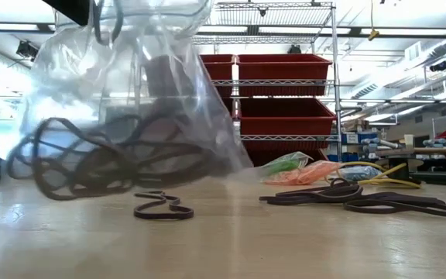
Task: Sort rubber bands
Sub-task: Put the black rubber band into the transparent zip bag
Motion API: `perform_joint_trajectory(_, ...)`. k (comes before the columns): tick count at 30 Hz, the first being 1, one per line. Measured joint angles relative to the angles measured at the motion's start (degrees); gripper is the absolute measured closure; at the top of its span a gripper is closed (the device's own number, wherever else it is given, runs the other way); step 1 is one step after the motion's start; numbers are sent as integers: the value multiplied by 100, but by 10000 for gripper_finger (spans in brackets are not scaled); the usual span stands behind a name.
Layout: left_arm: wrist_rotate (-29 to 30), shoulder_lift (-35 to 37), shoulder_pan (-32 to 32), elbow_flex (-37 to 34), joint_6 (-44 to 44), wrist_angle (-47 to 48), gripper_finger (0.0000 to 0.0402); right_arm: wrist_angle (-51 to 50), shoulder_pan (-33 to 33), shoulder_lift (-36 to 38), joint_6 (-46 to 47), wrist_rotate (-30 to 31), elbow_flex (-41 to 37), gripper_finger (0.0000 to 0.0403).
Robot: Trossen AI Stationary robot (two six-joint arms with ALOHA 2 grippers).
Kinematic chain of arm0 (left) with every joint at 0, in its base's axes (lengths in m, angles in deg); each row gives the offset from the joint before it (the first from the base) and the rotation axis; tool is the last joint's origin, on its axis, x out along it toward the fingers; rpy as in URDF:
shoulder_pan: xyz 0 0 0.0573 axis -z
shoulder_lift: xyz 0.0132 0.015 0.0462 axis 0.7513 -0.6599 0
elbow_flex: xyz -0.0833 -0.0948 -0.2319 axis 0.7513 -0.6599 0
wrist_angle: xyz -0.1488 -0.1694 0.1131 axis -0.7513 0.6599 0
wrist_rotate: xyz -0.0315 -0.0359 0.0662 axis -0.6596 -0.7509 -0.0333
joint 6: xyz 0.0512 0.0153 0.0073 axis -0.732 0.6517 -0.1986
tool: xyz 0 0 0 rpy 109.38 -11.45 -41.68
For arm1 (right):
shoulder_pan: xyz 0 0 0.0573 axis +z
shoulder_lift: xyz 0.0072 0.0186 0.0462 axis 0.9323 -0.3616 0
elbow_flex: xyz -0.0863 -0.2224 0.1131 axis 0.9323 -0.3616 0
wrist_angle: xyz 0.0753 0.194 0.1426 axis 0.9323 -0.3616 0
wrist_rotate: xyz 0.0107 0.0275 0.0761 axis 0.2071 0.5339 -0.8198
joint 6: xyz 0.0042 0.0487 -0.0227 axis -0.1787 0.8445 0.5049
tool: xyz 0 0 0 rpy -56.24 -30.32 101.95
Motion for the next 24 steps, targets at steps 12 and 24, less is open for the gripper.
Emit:
perform_joint_trajectory(12,0,0,0,0,-2,4,399,-1506,14,0,886,318,-2,400)
perform_joint_trajectory(24,0,0,0,0,-1,4,399,-1932,307,67,958,1202,-7,279)
